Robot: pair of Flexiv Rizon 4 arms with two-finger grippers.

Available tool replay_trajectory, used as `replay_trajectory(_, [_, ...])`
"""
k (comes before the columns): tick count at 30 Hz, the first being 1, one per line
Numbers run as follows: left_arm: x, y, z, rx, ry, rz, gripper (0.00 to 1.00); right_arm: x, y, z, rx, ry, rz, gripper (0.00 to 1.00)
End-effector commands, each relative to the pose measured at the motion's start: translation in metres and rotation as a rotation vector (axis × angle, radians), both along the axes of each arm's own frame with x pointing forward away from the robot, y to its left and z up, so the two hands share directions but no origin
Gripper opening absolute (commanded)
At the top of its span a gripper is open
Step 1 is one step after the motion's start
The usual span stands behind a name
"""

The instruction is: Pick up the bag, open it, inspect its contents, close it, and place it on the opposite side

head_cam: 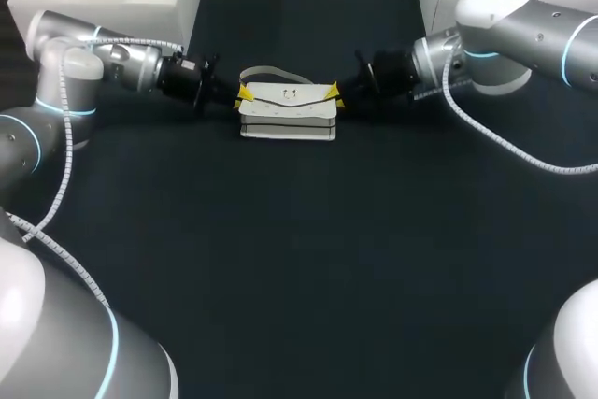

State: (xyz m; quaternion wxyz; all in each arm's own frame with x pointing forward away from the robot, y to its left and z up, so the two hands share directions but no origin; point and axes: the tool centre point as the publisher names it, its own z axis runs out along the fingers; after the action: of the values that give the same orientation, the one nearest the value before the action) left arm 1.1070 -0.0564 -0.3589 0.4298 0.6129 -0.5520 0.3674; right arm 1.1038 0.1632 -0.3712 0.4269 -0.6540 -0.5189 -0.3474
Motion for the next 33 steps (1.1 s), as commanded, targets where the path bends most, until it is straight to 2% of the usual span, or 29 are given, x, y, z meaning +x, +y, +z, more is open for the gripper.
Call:
replay_trajectory(1, [0.000, 0.002, 0.000, -0.004, 0.000, 0.004, 0.51, 0.001, -0.003, -0.001, 0.012, -0.005, 0.006, 0.11])
replay_trajectory(2, [0.000, 0.002, 0.000, -0.005, 0.000, 0.006, 0.51, 0.001, -0.003, -0.001, 0.012, -0.006, 0.005, 0.22])
replay_trajectory(5, [0.000, 0.003, -0.001, -0.005, 0.003, 0.011, 0.49, 0.001, -0.003, -0.001, 0.013, -0.008, 0.004, 0.44])
replay_trajectory(7, [0.001, 0.002, -0.002, -0.006, 0.004, 0.015, 0.47, 0.001, -0.003, -0.001, 0.014, -0.009, 0.004, 0.44])
replay_trajectory(12, [0.004, 0.002, 0.001, -0.024, 0.006, 0.029, 0.42, 0.000, -0.002, 0.000, 0.014, -0.009, 0.006, 0.39])
replay_trajectory(15, [0.006, 0.001, 0.003, -0.030, 0.007, 0.034, 0.34, 0.001, -0.001, 0.001, 0.016, -0.012, 0.006, 0.35])
replay_trajectory(18, [0.008, -0.002, 0.001, -0.034, 0.015, 0.038, 0.18, 0.001, 0.001, 0.001, 0.014, -0.012, 0.006, 0.26])
replay_trajectory(19, [0.007, -0.003, 0.000, -0.034, 0.017, 0.036, 0.00, 0.001, 0.002, 0.001, 0.012, -0.012, 0.007, 0.00])
replay_trajectory(28, [0.001, 0.002, -0.005, -0.018, 0.019, 0.040, 0.00, -0.003, 0.001, -0.003, 0.007, -0.011, 0.002, 0.00])
replay_trajectory(29, [-0.002, 0.003, -0.003, -0.011, 0.003, 0.046, 0.05, -0.004, 0.000, -0.002, 0.008, -0.013, -0.001, 0.00])
replay_trajectory(30, [-0.005, 0.003, 0.001, -0.007, -0.012, 0.049, 0.39, -0.005, -0.001, 0.000, 0.005, -0.017, -0.003, 0.00])
replay_trajectory(31, [-0.009, 0.004, 0.006, -0.007, -0.027, 0.050, 0.56, -0.005, -0.003, 0.002, 0.002, -0.024, -0.012, 0.40])
replay_trajectory(32, [-0.012, 0.004, 0.010, 0.000, -0.043, 0.053, 0.66, -0.006, -0.004, 0.004, -0.003, -0.030, -0.018, 0.93])
replay_trajectory(33, [-0.015, 0.005, 0.014, 0.000, -0.053, 0.052, 0.89, -0.007, -0.006, 0.007, -0.010, -0.039, -0.023, 1.00])
